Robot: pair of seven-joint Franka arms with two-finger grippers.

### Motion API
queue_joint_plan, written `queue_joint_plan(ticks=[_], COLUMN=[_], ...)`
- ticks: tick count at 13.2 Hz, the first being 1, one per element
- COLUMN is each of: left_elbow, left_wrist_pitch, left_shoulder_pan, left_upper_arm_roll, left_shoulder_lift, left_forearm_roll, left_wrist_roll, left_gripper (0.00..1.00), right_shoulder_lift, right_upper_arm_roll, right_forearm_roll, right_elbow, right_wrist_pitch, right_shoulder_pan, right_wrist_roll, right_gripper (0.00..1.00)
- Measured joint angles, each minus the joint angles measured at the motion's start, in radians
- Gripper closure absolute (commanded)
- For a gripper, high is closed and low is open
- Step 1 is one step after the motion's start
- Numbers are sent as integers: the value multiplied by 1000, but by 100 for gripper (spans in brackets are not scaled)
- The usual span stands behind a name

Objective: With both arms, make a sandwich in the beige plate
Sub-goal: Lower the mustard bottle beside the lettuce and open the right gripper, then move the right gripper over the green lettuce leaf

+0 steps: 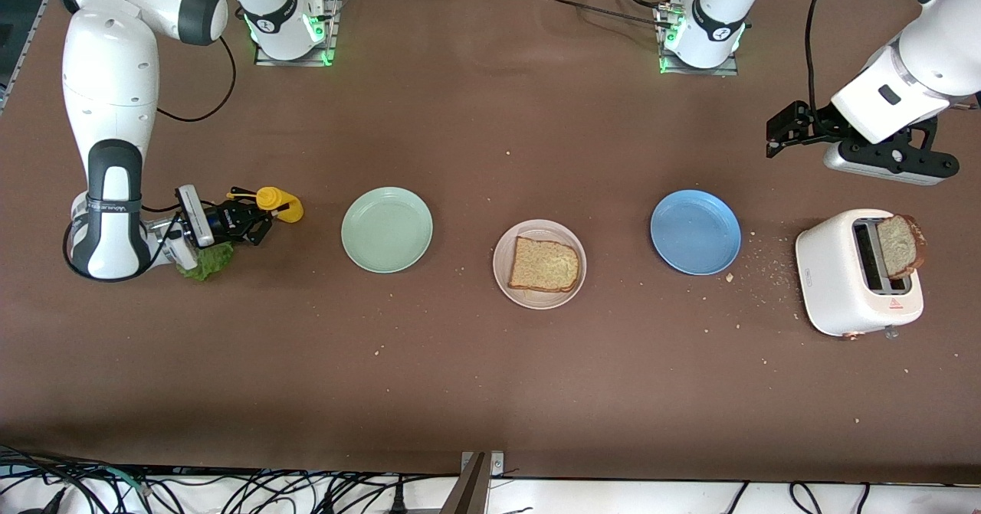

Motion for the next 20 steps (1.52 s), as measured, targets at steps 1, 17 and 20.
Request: queue_joint_plan(ticks=[1, 17, 20], left_elbow=[0, 0, 0], left_wrist_pitch=[0, 0, 0], left_shoulder_pan=[0, 0, 0], left_upper_arm_roll=[0, 0, 0], left_shoulder_lift=[0, 0, 0], left_forearm_roll=[0, 0, 0], left_wrist_roll=[0, 0, 0], left_gripper=[0, 0, 0], right_shoulder_lift=[1, 8, -5], right_upper_arm_roll=[1, -190, -382], right_forearm_roll=[0, -112, -115], right_elbow=[0, 110, 173], right_wrist_pitch=[0, 66, 65], right_shoulder_pan=[0, -9, 102], right_wrist_roll=[0, 403, 603], right_gripper=[72, 13, 10])
